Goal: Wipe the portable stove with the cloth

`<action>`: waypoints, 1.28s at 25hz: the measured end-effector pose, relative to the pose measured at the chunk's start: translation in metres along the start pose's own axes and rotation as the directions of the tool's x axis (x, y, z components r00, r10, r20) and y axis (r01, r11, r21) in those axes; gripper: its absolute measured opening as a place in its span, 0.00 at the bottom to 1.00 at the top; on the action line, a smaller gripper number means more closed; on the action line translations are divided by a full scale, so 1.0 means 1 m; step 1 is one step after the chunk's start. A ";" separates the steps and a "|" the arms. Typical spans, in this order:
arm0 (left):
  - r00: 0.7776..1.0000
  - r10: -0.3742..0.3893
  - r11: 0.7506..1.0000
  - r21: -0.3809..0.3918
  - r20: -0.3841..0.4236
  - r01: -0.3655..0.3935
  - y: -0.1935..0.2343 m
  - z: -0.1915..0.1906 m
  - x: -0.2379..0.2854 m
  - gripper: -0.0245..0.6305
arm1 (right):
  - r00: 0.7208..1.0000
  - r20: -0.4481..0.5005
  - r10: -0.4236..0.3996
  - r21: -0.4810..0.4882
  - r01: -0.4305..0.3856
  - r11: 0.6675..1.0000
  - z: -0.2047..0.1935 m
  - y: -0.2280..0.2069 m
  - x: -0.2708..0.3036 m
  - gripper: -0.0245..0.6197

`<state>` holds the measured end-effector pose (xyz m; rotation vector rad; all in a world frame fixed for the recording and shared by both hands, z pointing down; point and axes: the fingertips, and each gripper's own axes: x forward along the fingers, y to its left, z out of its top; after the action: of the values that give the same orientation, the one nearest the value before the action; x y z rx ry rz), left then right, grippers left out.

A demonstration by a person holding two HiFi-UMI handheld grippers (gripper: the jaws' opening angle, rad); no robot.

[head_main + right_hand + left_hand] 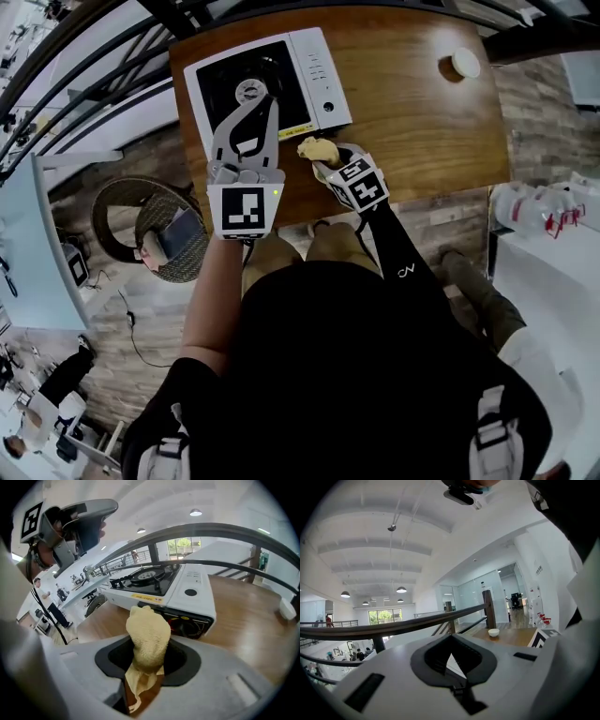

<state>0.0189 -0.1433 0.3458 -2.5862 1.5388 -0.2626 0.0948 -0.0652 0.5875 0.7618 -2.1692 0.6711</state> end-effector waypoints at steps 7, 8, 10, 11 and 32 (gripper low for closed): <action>0.997 0.062 0.997 -0.040 -0.050 -0.064 -0.021 -0.007 0.029 0.05 | 1.000 -0.027 -0.001 -0.032 0.000 0.999 -0.024 -0.047 -0.021 0.26; 0.997 0.067 0.997 -0.040 -0.050 -0.069 -0.024 -0.006 0.032 0.05 | 0.999 -0.029 -0.016 -0.030 0.015 0.999 -0.026 -0.056 -0.026 0.26; 0.996 0.074 0.996 -0.043 -0.050 -0.076 -0.029 -0.004 0.036 0.05 | 0.997 -0.039 -0.062 -0.006 0.062 0.998 -0.034 -0.075 -0.033 0.26; 0.996 0.075 0.996 -0.046 -0.051 -0.077 -0.031 -0.004 0.037 0.05 | 0.996 -0.043 -0.076 0.013 0.077 0.997 -0.038 -0.082 -0.036 0.26; 0.992 0.115 0.991 -0.069 -0.050 -0.119 0.033 -0.010 0.076 0.05 | 0.980 0.139 -0.144 -0.250 0.175 0.952 0.180 -0.146 -0.022 0.26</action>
<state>0.0240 -0.2255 0.3563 -2.5476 1.7395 -0.2606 0.1244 -0.2767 0.4959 0.8411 -2.2170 0.2545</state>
